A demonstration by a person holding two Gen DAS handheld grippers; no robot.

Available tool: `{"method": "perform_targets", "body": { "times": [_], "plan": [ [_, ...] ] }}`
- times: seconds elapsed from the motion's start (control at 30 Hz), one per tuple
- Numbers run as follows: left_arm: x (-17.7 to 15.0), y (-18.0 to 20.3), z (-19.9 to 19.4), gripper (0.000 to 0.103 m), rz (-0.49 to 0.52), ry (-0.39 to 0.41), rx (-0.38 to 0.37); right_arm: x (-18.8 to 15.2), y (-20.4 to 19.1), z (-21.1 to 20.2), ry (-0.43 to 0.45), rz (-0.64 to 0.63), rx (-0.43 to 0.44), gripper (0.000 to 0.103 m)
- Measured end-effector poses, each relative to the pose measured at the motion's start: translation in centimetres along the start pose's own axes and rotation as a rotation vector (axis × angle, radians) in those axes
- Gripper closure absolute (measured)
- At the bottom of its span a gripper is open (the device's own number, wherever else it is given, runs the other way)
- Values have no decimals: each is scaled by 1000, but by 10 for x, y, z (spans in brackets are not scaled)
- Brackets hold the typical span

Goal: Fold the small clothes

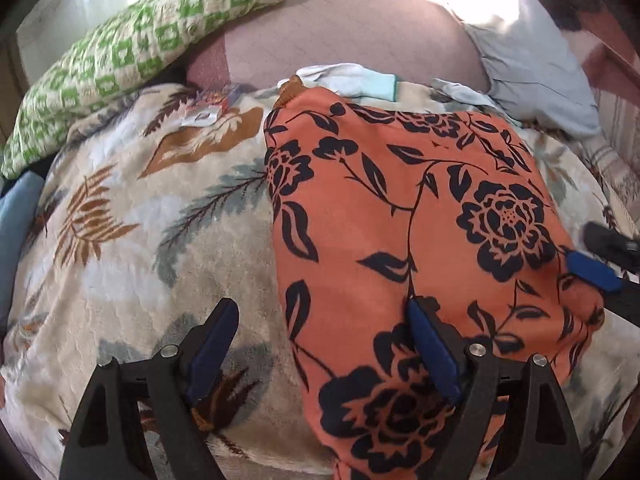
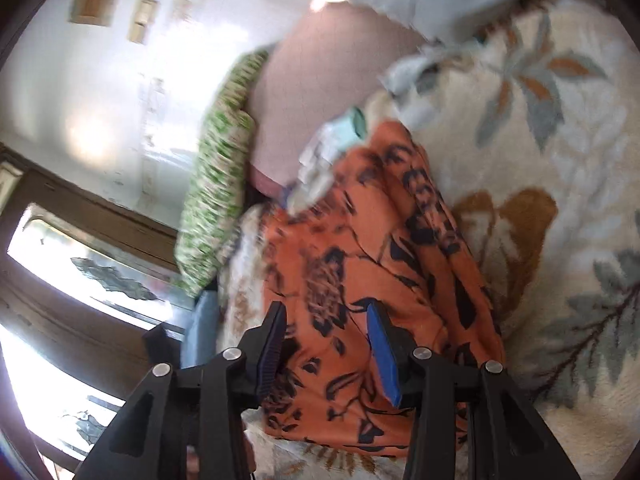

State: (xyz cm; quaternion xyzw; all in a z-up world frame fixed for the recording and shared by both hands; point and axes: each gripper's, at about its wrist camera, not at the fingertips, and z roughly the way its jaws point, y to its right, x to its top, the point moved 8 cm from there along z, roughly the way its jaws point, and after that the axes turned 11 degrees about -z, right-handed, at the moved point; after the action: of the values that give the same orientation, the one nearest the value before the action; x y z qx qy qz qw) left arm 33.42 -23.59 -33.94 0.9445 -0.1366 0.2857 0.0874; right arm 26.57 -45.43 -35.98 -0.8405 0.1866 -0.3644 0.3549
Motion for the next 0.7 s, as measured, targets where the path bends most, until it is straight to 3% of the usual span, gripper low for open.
{"method": "perform_targets", "body": {
  "times": [0.13,0.23,0.4,0.6,0.7],
  "plan": [
    [2,-4,-12,16,-55,-54,-64,-3,15,7,-23,51,-48,58],
    [2,-7,-31,17,-7,-8,-60,7,-1,-2,18,-31,-73,58],
    [-29,-10,-42,17,24,-22,-107,29,-32,-2,69,-122,-57,58],
    [-52,-19,-28,16,15,-65,-163,58,-49,39,36,-191,-74,53],
    [-56,-22,-16,16,-8,-127,-207,63,-22,62,-4,-168,-175,48]
  ]
}}
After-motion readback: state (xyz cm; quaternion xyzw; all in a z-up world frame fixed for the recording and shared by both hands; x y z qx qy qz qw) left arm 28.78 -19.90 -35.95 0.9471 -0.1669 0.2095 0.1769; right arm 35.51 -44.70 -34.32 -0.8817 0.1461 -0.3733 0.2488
